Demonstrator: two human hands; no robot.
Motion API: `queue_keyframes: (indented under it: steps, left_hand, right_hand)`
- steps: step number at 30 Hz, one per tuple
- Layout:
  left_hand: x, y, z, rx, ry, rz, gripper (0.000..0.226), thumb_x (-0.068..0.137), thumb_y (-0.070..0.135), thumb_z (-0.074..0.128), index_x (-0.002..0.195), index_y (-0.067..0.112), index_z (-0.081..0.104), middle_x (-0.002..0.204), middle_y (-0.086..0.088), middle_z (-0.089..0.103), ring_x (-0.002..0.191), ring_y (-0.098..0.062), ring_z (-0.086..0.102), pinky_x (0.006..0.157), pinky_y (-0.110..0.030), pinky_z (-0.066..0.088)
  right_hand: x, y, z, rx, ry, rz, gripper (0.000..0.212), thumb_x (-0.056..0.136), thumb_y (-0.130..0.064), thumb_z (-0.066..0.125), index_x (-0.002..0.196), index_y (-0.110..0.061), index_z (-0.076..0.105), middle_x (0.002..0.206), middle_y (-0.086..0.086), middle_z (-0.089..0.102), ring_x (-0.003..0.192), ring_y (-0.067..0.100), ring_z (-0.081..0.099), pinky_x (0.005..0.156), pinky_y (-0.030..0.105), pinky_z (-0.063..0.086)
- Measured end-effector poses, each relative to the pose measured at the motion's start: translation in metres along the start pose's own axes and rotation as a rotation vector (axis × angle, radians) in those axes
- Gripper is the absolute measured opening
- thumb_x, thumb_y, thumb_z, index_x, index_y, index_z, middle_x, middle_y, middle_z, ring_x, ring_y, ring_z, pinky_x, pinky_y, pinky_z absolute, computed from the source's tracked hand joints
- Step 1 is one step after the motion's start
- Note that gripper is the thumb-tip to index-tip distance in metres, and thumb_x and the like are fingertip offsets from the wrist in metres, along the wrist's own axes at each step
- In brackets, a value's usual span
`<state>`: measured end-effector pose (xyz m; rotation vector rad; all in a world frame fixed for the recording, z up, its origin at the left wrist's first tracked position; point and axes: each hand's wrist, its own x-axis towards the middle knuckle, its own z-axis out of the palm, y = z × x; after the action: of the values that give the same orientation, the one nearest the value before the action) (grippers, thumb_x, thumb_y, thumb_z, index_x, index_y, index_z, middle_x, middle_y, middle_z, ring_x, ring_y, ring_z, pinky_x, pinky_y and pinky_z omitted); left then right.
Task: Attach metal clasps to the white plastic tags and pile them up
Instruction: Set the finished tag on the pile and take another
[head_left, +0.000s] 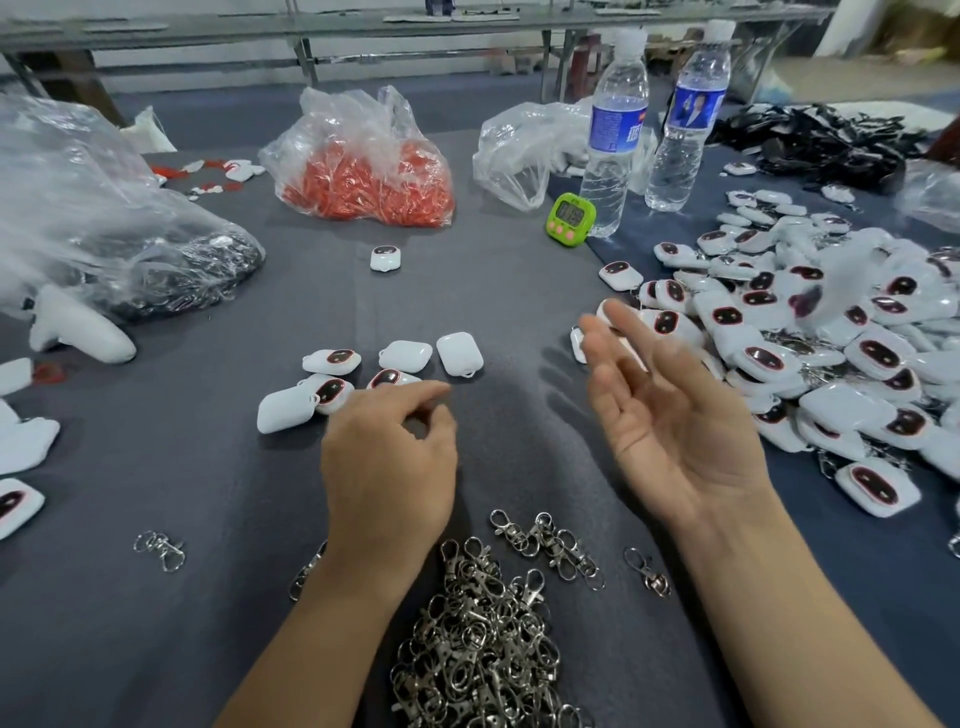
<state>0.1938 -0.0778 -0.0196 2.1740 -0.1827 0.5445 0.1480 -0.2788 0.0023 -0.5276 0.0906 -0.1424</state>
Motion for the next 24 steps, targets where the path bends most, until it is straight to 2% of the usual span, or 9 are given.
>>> queue_keyframes:
  steps: [2,4,7,11,15,17,20,22,24]
  left_hand:
    - [0.002,-0.002,-0.003,0.137,0.053,-0.003,0.031,0.079,0.007,0.072,0.105,0.02,0.08,0.101,0.005,0.076,0.104,-0.019,0.061,0.103,-0.037,0.044]
    - [0.007,-0.008,-0.007,0.247,0.016,-0.057,0.042,0.076,0.009,0.07,0.116,0.021,0.075,0.119,0.003,0.072,0.117,-0.025,0.057,0.107,-0.038,0.037]
    - [0.013,-0.013,-0.01,0.251,-0.121,-0.166,0.059,0.075,0.009,0.066,0.132,0.023,0.064,0.133,0.004,0.063,0.123,-0.025,0.051,0.109,-0.04,0.037]
    - [0.013,-0.014,-0.008,0.168,-0.178,-0.205,0.067,0.077,0.003,0.06,0.139,0.027,0.056,0.128,0.007,0.061,0.12,-0.023,0.052,0.104,-0.042,0.043]
    - [0.014,-0.017,-0.007,0.147,-0.134,-0.225,0.068,0.081,0.014,0.067,0.145,0.027,0.05,0.126,0.009,0.062,0.12,-0.019,0.055,0.101,-0.038,0.043]
    - [0.014,-0.018,-0.007,0.136,-0.113,-0.212,0.057,0.086,0.021,0.066,0.142,0.028,0.053,0.119,0.012,0.065,0.117,-0.018,0.058,0.1,-0.039,0.043]
    - [0.014,-0.019,-0.007,0.012,-0.059,-0.181,0.03,0.093,0.024,0.066,0.122,0.029,0.069,0.098,0.018,0.066,0.102,-0.017,0.066,0.093,-0.036,0.05]
    - [0.014,-0.019,-0.006,-0.082,-0.062,-0.168,0.023,0.095,0.025,0.066,0.116,0.028,0.075,0.093,0.022,0.068,0.094,-0.006,0.067,0.09,-0.029,0.052]
    - [0.014,-0.015,-0.003,-0.208,-0.087,-0.183,0.021,0.097,0.026,0.065,0.113,0.032,0.076,0.089,0.024,0.072,0.091,-0.001,0.067,0.09,-0.027,0.053]
  right_hand:
    - [0.001,0.009,0.002,-0.115,0.001,0.036,0.054,0.074,-0.015,0.075,0.127,-0.003,0.07,0.116,0.014,0.075,0.09,0.017,0.075,0.076,0.025,0.062]
    - [0.002,0.017,0.005,-0.225,-0.032,0.053,0.04,0.068,-0.017,0.077,0.107,-0.007,0.08,0.106,0.014,0.076,0.083,0.016,0.075,0.076,0.025,0.061]
    - [0.003,0.022,0.005,-0.327,-0.045,0.055,0.022,0.078,-0.014,0.072,0.097,-0.011,0.082,0.097,0.014,0.077,0.078,0.016,0.074,0.076,0.025,0.061]
    - [0.005,0.023,0.006,-0.343,-0.05,0.074,0.026,0.07,-0.018,0.078,0.095,-0.012,0.082,0.094,0.013,0.077,0.076,0.015,0.073,0.076,0.026,0.061]
    - [0.005,0.023,0.004,-0.359,-0.053,0.068,0.02,0.076,-0.013,0.072,0.093,-0.012,0.082,0.092,0.012,0.076,0.074,0.015,0.071,0.075,0.027,0.06]
    - [0.004,0.024,0.004,-0.367,-0.049,0.078,0.02,0.08,-0.012,0.066,0.091,-0.013,0.083,0.091,0.012,0.076,0.073,0.015,0.071,0.074,0.026,0.06]
    - [0.004,0.026,0.007,-0.402,-0.04,0.114,0.019,0.079,-0.014,0.067,0.088,-0.013,0.083,0.09,0.012,0.076,0.072,0.015,0.071,0.073,0.025,0.06]
    - [0.005,0.031,0.008,-0.459,-0.018,0.166,0.019,0.077,-0.018,0.068,0.088,-0.011,0.082,0.092,0.014,0.077,0.074,0.016,0.073,0.071,0.025,0.061]
    - [0.006,0.036,0.008,-0.501,0.01,0.242,0.031,0.075,-0.02,0.07,0.099,-0.004,0.077,0.097,0.018,0.077,0.079,0.021,0.076,0.071,0.028,0.063]
